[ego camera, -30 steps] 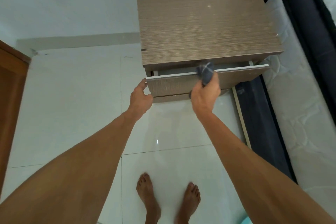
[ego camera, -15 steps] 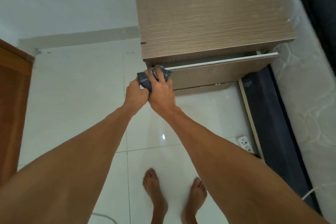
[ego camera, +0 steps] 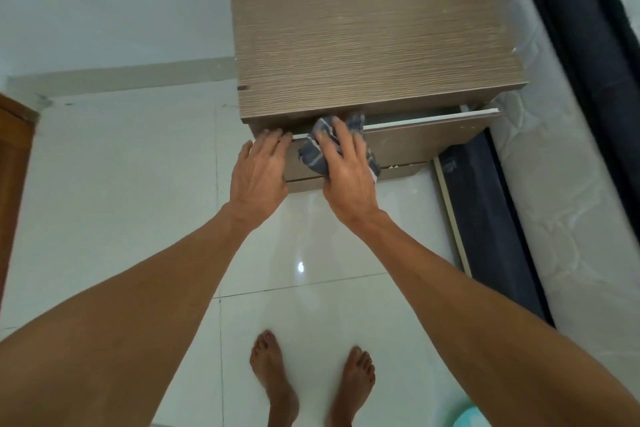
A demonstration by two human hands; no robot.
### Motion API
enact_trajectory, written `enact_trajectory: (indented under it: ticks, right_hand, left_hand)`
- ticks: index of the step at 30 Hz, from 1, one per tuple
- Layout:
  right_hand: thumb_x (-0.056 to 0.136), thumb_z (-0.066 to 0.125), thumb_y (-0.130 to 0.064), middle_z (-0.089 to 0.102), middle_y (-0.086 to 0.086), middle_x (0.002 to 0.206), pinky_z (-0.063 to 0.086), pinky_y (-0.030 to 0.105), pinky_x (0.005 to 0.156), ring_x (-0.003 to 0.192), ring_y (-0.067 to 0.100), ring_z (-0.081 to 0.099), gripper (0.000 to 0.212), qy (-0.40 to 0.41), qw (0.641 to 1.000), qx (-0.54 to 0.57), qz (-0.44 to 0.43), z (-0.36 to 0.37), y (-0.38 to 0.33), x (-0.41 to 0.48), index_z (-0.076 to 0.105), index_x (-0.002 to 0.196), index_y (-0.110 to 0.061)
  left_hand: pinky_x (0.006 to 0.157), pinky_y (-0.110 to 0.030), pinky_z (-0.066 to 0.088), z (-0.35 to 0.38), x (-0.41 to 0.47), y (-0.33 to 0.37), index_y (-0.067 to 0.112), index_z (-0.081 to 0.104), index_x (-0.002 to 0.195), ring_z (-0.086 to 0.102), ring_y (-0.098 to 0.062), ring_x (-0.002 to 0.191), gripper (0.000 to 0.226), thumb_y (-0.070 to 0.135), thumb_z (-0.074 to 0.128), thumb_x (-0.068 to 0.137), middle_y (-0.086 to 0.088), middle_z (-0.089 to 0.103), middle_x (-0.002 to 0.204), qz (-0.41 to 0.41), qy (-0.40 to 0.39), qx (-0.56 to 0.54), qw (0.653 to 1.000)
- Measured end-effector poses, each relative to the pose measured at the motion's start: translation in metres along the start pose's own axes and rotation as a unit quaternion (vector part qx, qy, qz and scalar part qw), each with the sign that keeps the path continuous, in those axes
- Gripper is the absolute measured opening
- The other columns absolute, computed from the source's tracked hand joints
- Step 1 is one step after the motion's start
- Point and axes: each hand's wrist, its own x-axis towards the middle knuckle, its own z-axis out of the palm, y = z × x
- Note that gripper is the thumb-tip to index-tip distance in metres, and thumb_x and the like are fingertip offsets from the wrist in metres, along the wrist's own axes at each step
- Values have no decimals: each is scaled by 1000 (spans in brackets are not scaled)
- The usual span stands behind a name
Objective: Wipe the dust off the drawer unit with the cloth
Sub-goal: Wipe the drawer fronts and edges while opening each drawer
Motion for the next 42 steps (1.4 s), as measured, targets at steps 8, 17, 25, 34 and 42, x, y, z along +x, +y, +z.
enact_trajectory:
  ticks: [8,17,25,34,42]
  right_hand:
    - [84,69,-20,27,12,159,24,56,117,148,40,15,82,-31,987,-158,-5,-17,86,8,26,154,-20]
    - [76,68,-13,33,19,153,26,59,116,144,48,21,78,25,973,-202,111,-59,191,13,36,147,-10]
    - [74,57,3,33,21,149,25,54,118,138,44,30,69,171,957,-57,227,-66,233,20,39,140,-6]
    - [90,54,6,15,12,161,24,7,112,143,8,22,70,414,853,273,165,9,105,-9,28,153,-13]
    - [91,18,-73,-16,-11,163,-9,47,115,148,23,-20,78,354,926,129,29,126,77,27,-3,154,-33]
  left_hand:
    - [107,-47,35,29,8,26,5,42,138,43,-37,126,82,6,79,65,-21,48,133,19,-8,84,996]
    - [102,-53,37,53,8,37,5,42,138,40,-46,123,84,1,76,61,-28,43,130,-11,71,76,994]
    - [88,-48,44,54,11,22,8,49,131,49,-40,106,66,4,70,68,-22,50,115,32,112,94,989]
    - [54,-32,44,42,20,2,16,69,110,55,-25,72,29,15,57,84,-5,55,81,139,211,82,964]
    - [56,-30,39,45,36,0,22,70,105,62,-26,81,23,17,55,88,-2,60,83,164,247,126,947]
